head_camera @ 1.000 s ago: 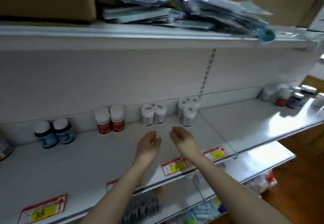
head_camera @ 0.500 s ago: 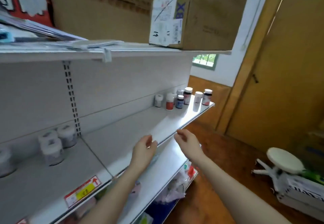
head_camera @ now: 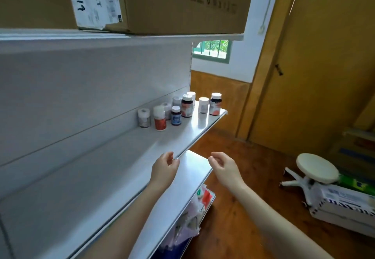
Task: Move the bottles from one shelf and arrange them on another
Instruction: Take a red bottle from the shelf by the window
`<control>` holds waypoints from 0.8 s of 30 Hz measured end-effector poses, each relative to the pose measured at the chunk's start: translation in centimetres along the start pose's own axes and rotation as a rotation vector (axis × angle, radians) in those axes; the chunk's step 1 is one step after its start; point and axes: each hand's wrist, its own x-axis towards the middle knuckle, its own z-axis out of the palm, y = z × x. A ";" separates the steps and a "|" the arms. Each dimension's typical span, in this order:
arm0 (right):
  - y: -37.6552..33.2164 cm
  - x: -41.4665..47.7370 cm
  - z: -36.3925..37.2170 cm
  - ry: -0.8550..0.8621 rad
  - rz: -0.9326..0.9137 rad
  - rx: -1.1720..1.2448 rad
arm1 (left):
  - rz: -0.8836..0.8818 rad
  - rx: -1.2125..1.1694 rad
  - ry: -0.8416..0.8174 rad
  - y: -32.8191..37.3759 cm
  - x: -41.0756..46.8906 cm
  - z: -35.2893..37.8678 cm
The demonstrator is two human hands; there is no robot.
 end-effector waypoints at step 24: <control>0.7 27.1 11.4 -0.474 -0.056 0.047 | -0.281 0.067 0.333 -3.5 21.6 2.4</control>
